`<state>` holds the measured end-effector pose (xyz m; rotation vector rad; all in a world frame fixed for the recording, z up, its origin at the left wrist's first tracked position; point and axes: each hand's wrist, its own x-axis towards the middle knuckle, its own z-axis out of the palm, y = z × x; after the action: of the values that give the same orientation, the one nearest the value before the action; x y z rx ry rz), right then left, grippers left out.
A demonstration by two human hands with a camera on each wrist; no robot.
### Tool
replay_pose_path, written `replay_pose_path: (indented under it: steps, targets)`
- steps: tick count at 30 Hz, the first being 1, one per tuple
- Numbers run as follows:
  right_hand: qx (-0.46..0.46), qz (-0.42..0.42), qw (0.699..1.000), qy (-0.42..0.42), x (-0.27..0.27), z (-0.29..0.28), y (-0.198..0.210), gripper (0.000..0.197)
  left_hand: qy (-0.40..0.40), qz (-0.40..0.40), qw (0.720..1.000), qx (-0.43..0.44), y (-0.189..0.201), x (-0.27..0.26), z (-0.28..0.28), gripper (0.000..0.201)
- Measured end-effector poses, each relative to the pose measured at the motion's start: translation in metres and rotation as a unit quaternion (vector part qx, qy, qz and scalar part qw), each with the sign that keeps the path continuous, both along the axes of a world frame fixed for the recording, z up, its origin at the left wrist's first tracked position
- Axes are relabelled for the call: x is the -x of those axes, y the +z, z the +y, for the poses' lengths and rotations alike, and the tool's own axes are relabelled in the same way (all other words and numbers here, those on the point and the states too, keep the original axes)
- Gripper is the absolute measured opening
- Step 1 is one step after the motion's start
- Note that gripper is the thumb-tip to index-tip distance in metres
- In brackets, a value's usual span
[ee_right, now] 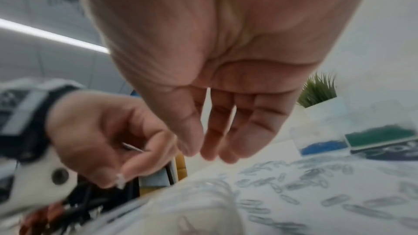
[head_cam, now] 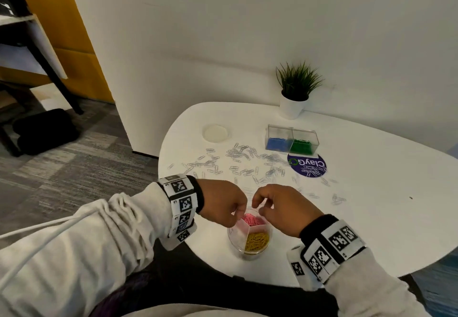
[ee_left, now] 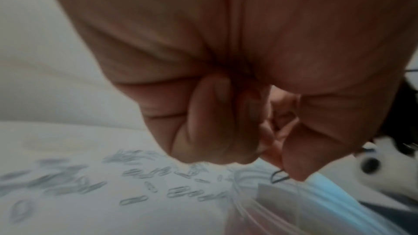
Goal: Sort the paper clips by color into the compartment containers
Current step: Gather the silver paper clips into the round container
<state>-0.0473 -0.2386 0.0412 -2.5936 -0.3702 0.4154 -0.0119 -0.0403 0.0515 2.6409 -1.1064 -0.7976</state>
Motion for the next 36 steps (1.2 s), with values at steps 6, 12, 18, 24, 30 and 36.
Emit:
replay_pose_path:
  steps: [6,12,18,24,30,36]
  targets:
    - [0.054,0.043,0.998,-0.012,0.001,0.001,-0.009,0.017,-0.043,-0.05,0.997,-0.049,-0.01,0.018,-0.019,0.03]
    - [0.108,0.055,0.993,-0.009,0.001,0.0,-0.004,0.016,-0.032,-0.069,0.997,-0.021,-0.012,0.02,-0.02,0.041]
    - [-0.019,0.182,0.981,-0.068,0.0,-0.016,0.007,0.004,-0.011,-0.065,0.998,0.002,-0.015,0.014,-0.015,0.036]
    - [0.091,0.007,0.991,-0.1,-0.03,-0.047,-0.026,0.005,0.112,-0.052,0.988,0.095,-0.016,-0.008,0.002,0.014]
    - [0.121,0.026,0.991,-0.058,-0.044,-0.034,-0.057,0.04,0.176,0.103,0.977,0.061,-0.029,-0.007,0.009,0.031]
    - [0.115,0.009,0.993,-0.005,-0.054,-0.025,-0.071,0.024,0.253,0.066,0.959,0.109,-0.03,-0.03,0.021,0.021]
